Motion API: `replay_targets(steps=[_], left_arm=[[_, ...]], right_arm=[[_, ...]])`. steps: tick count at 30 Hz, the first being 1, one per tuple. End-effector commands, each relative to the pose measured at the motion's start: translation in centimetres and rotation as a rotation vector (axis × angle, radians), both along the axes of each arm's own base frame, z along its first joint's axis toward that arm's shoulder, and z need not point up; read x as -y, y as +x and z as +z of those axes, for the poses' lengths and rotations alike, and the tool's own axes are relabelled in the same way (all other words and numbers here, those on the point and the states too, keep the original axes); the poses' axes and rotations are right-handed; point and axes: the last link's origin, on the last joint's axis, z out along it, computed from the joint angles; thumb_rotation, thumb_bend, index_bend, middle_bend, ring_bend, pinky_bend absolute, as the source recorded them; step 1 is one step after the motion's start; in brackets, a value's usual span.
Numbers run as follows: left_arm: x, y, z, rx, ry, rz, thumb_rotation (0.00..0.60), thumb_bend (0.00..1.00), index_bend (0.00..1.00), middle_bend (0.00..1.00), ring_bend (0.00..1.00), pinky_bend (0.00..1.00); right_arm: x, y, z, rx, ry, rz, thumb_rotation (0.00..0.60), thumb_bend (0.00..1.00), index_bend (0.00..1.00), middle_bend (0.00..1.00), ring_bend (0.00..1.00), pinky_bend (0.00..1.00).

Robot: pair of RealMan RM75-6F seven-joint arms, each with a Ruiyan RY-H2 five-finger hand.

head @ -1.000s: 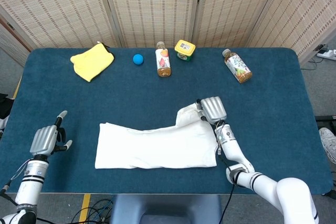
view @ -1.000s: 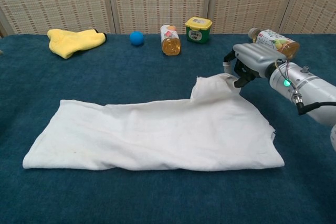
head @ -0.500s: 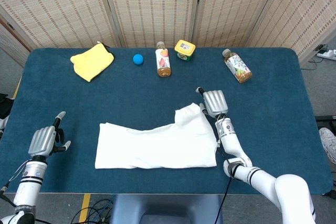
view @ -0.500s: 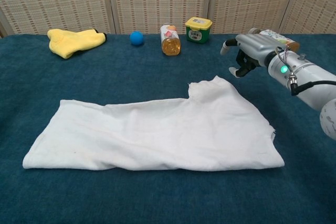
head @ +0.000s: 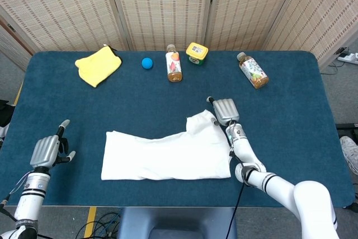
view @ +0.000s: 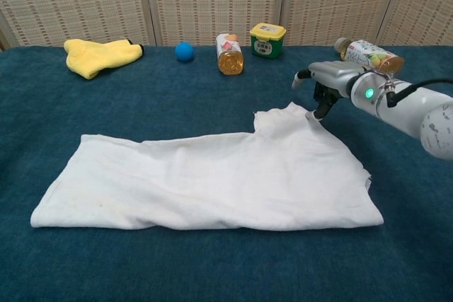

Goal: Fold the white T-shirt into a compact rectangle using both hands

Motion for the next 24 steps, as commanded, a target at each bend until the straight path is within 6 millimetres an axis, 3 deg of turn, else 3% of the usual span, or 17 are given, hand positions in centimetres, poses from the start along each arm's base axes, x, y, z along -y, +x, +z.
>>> replay_targets(steps=[1,11,24], left_arm=[[0.05,-0.05,0.01,-0.001,0.0,0.001,0.6,0.31,0.0,0.72,0.65,0.91],[0.13,-0.27,0.08,0.0,0.002,0.009,0.6,0.31,0.0,0.72,0.65,0.91],[0.08,-0.22,-0.14,0.004,0.001,0.007,0.6,0.31,0.0,0.72,0.64,0.91]], right_arm=[[0.31,0.63,-0.33,-0.019,0.038,-0.011,0.6,0.37,0.19,0.88,0.96,1.0],[0.41,1.06,-1.1,-0.057,0.094,-0.035,0.6,0.42,0.19,0.88,0.96,1.0],[-0.2,0.95,-1.08,-0.051,0.091,-0.018,0.6,0.44,0.36,0.89,0.96,1.0]])
